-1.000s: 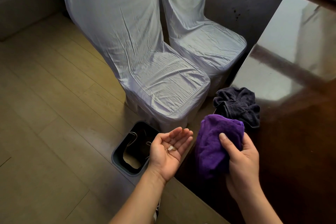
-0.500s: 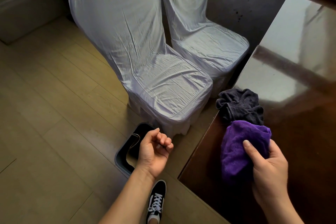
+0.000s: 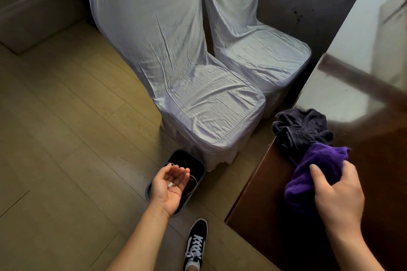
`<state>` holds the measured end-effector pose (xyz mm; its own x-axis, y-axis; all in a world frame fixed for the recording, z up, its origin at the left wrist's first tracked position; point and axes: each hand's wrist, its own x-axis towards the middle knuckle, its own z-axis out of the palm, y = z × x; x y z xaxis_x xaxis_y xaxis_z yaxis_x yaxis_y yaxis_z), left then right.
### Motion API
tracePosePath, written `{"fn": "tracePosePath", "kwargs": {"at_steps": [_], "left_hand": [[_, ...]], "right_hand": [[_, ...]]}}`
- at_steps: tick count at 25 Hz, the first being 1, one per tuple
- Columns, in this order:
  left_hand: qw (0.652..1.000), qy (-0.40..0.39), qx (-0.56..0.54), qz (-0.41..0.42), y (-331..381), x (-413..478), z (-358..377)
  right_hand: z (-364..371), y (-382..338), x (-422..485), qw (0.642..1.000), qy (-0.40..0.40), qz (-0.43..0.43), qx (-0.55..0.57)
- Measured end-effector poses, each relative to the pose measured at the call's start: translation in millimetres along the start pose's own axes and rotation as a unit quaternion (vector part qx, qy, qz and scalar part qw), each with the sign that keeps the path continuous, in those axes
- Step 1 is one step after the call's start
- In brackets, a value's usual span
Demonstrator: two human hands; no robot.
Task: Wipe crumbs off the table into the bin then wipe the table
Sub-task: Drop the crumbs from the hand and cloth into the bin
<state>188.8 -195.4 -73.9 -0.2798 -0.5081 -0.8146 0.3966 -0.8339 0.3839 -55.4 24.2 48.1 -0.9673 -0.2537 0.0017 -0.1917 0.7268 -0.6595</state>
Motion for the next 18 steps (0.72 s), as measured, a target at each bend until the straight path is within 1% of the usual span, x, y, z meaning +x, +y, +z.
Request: {"fn": "tracePosePath", "kwargs": {"at_steps": [1,2,3,5,7,8,9,11,14,16,18], "left_hand": [[1.0,0.008,-0.007,0.001,3,4,-5],[1.0,0.016,-0.012,0.002,5,8,-10],[1.0,0.022,-0.014,0.005,7,12,-15],[0.999,0.03,-0.011,0.007,9,19,-25],[0.999,0.034,-0.01,0.002,11,24,-34],[0.999,0.033,-0.012,-0.001,11,26,-37],[0.999,0.031,-0.013,-0.004,11,28,-38],[1.0,0.029,-0.01,-0.009,10,32,-40],[1.0,0.028,0.003,-0.012,7,37,-39],[0.999,0.032,0.012,-0.014,6,40,-40],[0.999,0.037,0.021,-0.014,7,45,-43]], "right_hand": [[1,-2,1,0.999,-0.022,0.021,-0.031],[2,-6,-1,0.998,-0.036,0.025,-0.05],[1,-9,-4,0.997,-0.035,0.005,-0.062],[-1,-16,-12,0.992,0.008,-0.091,-0.089],[2,-23,-24,0.972,0.053,-0.199,-0.112],[6,-27,-30,0.962,0.054,-0.243,-0.11],[13,-32,-36,0.955,0.04,-0.277,-0.102],[30,-43,-48,0.943,-0.012,-0.32,-0.091],[58,-53,-61,0.925,-0.103,-0.346,-0.117],[74,-58,-65,0.912,-0.141,-0.358,-0.146],[87,-64,-68,0.902,-0.163,-0.365,-0.162]]}}
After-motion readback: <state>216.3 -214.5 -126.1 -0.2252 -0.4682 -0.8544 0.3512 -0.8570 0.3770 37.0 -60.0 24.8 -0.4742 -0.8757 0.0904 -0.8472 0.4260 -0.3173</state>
